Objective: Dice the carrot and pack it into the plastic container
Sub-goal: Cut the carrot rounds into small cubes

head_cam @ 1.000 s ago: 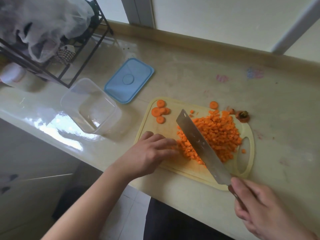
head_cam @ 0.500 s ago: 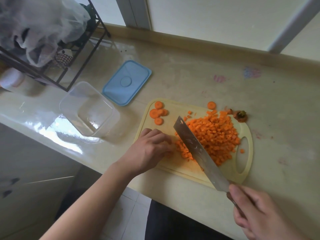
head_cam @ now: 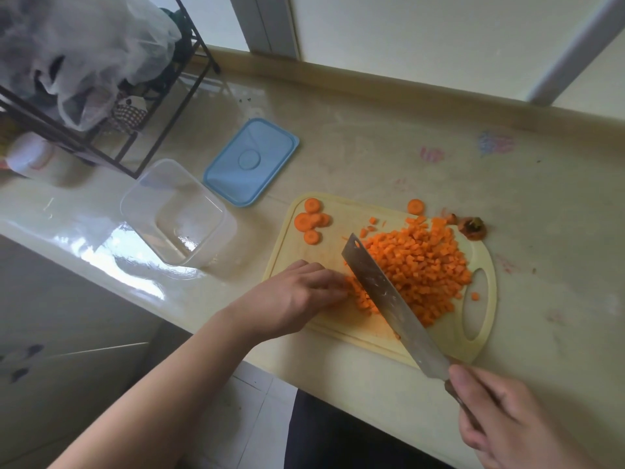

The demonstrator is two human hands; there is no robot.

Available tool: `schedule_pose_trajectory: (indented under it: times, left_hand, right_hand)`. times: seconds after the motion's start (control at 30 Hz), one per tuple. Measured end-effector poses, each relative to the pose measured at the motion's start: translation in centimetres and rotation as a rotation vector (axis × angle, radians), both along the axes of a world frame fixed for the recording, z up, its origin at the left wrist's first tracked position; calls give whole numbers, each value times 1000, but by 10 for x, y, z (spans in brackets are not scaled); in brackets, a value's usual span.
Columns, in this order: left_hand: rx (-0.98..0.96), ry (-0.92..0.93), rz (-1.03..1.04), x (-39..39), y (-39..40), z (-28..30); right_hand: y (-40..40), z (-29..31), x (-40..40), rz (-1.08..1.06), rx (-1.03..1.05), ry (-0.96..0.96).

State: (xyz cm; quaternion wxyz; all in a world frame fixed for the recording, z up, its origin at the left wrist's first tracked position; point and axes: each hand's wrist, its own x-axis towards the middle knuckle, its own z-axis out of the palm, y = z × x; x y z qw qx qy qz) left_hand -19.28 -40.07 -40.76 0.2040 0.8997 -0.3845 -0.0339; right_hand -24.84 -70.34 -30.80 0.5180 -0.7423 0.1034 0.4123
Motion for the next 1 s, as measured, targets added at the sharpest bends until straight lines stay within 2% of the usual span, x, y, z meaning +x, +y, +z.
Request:
schedule_pose_trajectory:
  times: [0.37, 0.57, 0.73, 0.83, 1.0]
  left_hand:
    - [3, 74, 74, -2, -11, 6]
    - [-20, 96, 243, -15, -18, 1]
    - [-61, -15, 480, -38, -25, -8]
    - [-145, -93, 601, -52, -31, -16]
    - [-297, -103, 728, -54, -43, -22]
  right_hand:
    - [1, -1, 4, -43, 16, 48]
    - [5, -1, 4, -6, -1, 47]
    - [16, -2, 3, 17, -4, 6]
    - [24, -8, 4, 42, 19, 2]
    - [31, -18, 1, 77, -8, -97]
